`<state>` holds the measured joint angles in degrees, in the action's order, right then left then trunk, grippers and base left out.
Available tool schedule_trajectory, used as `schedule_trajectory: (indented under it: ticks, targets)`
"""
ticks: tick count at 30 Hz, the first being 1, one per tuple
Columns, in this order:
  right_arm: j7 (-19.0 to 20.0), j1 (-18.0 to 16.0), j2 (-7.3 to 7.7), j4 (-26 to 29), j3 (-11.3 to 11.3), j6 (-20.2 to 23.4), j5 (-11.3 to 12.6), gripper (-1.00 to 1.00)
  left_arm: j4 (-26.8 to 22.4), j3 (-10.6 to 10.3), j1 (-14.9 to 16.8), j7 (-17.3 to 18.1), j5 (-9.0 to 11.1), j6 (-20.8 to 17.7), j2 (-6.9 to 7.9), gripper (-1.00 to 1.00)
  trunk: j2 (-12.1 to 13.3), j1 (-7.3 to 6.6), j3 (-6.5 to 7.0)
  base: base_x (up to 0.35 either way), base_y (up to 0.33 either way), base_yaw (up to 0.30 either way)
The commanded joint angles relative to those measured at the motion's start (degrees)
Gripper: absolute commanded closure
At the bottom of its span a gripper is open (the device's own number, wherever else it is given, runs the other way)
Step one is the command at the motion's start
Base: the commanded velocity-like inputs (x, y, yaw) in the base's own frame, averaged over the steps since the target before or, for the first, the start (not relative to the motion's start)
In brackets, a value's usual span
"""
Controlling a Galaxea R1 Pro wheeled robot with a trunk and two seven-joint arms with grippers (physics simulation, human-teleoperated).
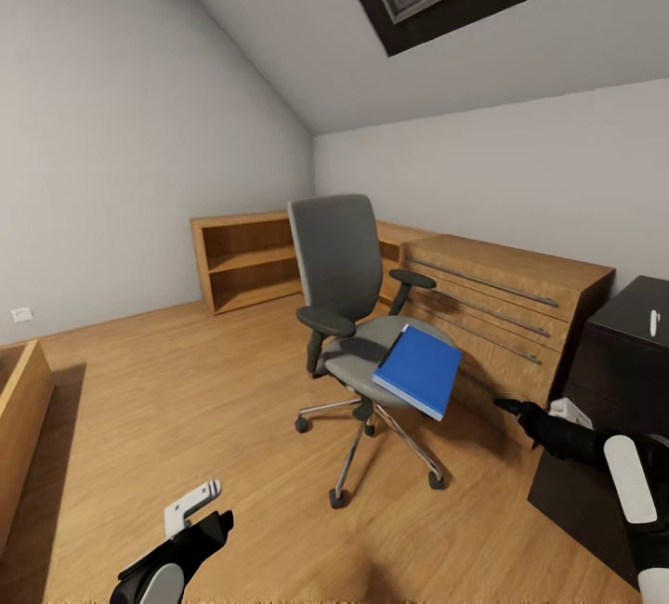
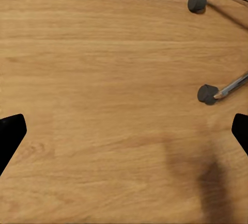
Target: In the bedroom, organize the workspace by keeping the computer under the desk, ensuring the monitor is on the desk, placing the keyboard on the desk next to the monitor, placing the mouse on the desk next to the keyboard, moving the folder from the swivel chair onto the desk next to the mouse, stacking the notebook on top of the folder with the pen on top of the notebook, and positioning the swivel chair next to the desk.
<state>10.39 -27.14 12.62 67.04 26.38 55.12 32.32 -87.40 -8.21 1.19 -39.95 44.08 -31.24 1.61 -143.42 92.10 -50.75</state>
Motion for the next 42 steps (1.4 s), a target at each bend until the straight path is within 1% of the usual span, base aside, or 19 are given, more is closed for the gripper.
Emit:
schedule_trajectory:
  ticks: [1, 2, 3, 5, 10, 14, 19, 22, 23, 26, 27, 31, 32, 33, 36, 37, 40, 41, 42]
  targets:
    - [0.63, 0.1, -0.01, -0.54, 0.94, 0.18, 0.23, -1.0, -0.14, -0.12, 0.05, -0.56, 0.48, -0.04, 0.06, -1.0, -0.05, 0.01, -0.29, 0.0, 0.0, 0.0]
    - [0.71, 0.23, 0.0, -1.04, 1.8, 0.1, 0.86, -1.0, -0.19, -0.13, 0.04, -0.56, 0.48, -0.04, 0.06, -1.0, -0.06, 0.04, -0.51, 0.0, 0.0, 0.0]
    - [1.02, 0.44, 0.02, -1.93, 3.61, 0.0, 1.95, -1.0, -0.27, -0.13, 0.04, -0.56, 0.48, -0.04, 0.06, -1.0, -0.07, 0.06, -0.73, 0.0, 0.0, 0.0]
    - [1.54, 0.59, 0.02, -2.82, 5.19, -0.07, 2.71, -1.0, -0.32, -0.14, 0.04, -0.56, 0.48, -0.04, 0.06, -1.0, -0.1, 0.11, -1.18, 0.0, 0.0, 0.0]
    - [3.89, 0.97, 0.08, -5.63, 7.24, -0.2, 3.62, -1.0, -0.37, -0.14, 0.07, -0.57, 0.48, -0.04, 0.06, -1.0, -0.17, 0.24, -2.28, 0.0, 0.0, 0.0]
    - [6.17, 1.17, 0.18, -8.6, 7.89, -0.99, 3.88, -1.0, -0.39, -0.19, 0.07, -0.57, 0.48, -0.05, 0.04, -1.0, -0.22, 0.34, -3.17, 0.0, 0.0, 0.0]
    - [10.19, 1.25, 0.29, -12.6, 8.22, -2.91, 4.13, -1.0, -0.4, -0.26, 0.06, -0.57, 0.48, -0.05, 0.01, -1.0, -0.29, 0.47, -4.28, 0.0, 0.0, 0.0]
    - [13.07, 1.23, 0.47, -14.07, 8.27, -3.37, 4.1, -1.0, -0.4, -0.29, 0.05, -0.57, 0.48, -0.05, -0.01, -1.0, -0.33, 0.55, -4.94, 0.0, 0.0, 0.0]
    - [14.98, 1.22, 0.67, -14.93, 8.29, -3.57, 4.0, -1.0, -0.38, -0.3, 0.05, -0.57, 0.48, -0.05, -0.02, -1.0, -0.34, 0.58, -5.16, 0.0, 0.0, 0.0]
    - [17.35, 1.26, 1.04, -16.44, 8.31, -3.77, 3.86, -1.0, -0.35, -0.31, 0.05, -0.57, 0.46, -0.05, -0.03, -1.0, -0.38, 0.65, -5.83, 0.0, 0.0, 0.0]
    - [18.85, 1.28, 1.28, -17.95, 8.31, -3.87, 3.8, -1.0, -0.33, -0.31, 0.05, -0.57, 0.43, -0.05, -0.03, -1.0, -0.4, 0.68, -6.05, 0.0, 0.0, 0.0]
    - [21.22, 1.29, 1.42, -19.03, 8.22, -4.0, 3.79, -1.0, -0.24, -0.35, 0.04, -0.61, 0.42, -0.05, -0.03, -1.0, -0.45, 0.78, -6.94, 0.0, 0.0, 0.0]
    - [22.73, 1.33, 1.43, -19.17, 8.15, -4.18, 3.73, -1.0, -0.22, -0.36, 0.06, -0.62, 0.43, -0.05, -0.03, -1.0, -0.46, 0.81, -7.16, 0.0, 0.0, 0.0]
    - [27.04, 1.42, 1.5, -19.32, 7.68, -5.19, 2.62, -1.0, -0.06, -0.44, 0.08, -0.67, 0.46, -0.05, -0.07, -1.0, -0.48, 0.83, -7.38, 0.0, 0.0, 0.0]
    - [30.41, 1.47, 1.46, -19.35, 7.44, -6.39, 0.51, -1.0, 0.0, -0.49, 0.07, -0.66, 0.47, -0.05, -0.1, -1.0, -0.52, 0.91, -8.04, 0.0, 0.0, 0.0]
    - [34.74, 1.53, 1.39, -19.33, 7.24, -7.54, -2.28, -1.0, 0.03, -0.55, 0.06, -0.61, 0.48, -0.05, -0.13, -1.0, -0.53, 0.94, -8.27, 0.0, 0.0, 0.0]
    - [37.75, 1.55, 1.35, -19.3, 7.11, -8.3, -4.43, -1.0, 0.03, -0.57, 0.07, -0.53, 0.49, -0.05, -0.12, -1.0, -0.57, 1.02, -8.93, 0.0, 0.0, 0.0]
    - [40.19, 1.56, 1.31, -18.77, 7.04, -9.15, -6.22, -1.0, 0.09, -0.64, 0.06, -0.52, 0.55, -0.05, -0.2, -1.0, -0.58, 1.04, -9.15, 0.0, 0.0, 0.0]
    - [40.96, 1.56, 1.33, -18.13, 7.03, -9.33, -6.56, -1.0, 0.11, -0.69, 0.06, -0.55, 0.58, -0.05, -0.23, -1.0, -0.58, 1.04, -9.15, 0.0, 0.0, 0.0]
